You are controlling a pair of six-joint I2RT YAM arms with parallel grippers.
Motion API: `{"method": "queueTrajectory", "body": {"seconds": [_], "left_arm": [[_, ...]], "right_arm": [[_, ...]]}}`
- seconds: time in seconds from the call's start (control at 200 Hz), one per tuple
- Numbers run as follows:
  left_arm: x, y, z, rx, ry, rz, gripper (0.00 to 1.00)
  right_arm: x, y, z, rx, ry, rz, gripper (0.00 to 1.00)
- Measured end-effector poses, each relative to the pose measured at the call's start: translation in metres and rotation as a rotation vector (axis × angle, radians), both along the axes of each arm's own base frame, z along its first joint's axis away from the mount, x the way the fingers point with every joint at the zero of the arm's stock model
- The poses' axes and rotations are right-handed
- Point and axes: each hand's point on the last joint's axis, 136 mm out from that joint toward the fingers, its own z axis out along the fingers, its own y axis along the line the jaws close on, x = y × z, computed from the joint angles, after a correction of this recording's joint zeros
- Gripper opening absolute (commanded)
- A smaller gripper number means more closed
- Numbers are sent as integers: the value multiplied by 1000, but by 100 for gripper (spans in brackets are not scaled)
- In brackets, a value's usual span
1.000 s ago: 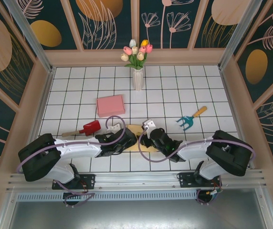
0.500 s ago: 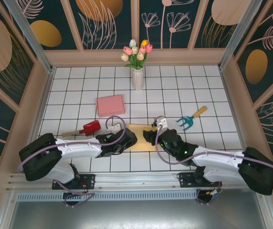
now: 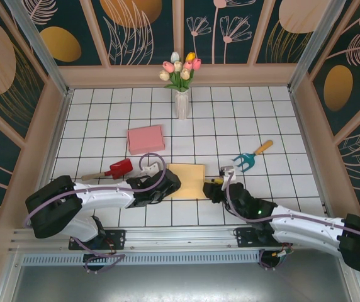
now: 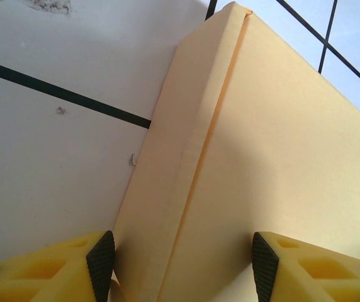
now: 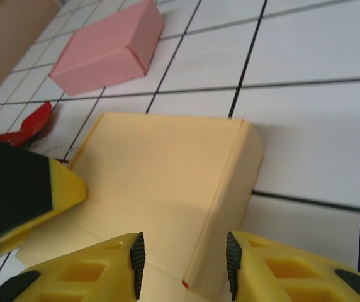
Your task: Fold the paper box
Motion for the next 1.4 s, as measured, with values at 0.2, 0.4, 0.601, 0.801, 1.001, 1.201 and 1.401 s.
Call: {"method": "queueTrajectory", "body": {"seconds": [0.2,0.4,0.601,0.801,1.001,1.201,1.401], "left_arm": [[1,1,0,1,-3,6,60],[1,1,0,2,-6,12,60],[2,1,0,3,-7,14,60],[3,2,0,4,-11,20,60],[3,2,0,4,-13,22,60],[3,2,-1,4,-13,22,60],[5,2,-1,6,-21,28,60]], "right_arm": [[-16,8,-12,-6,52,41,42],[-29,11,-28,-34,93,57,45],[-34,8,-37,-32,108,49,45],[-34,13,-32,2,101,51,46],[-33,16,-36,-4,105,54,46],[-34,20,-42,-15,115,63,46],[-38,28,-43,4,130,97,46]]}}
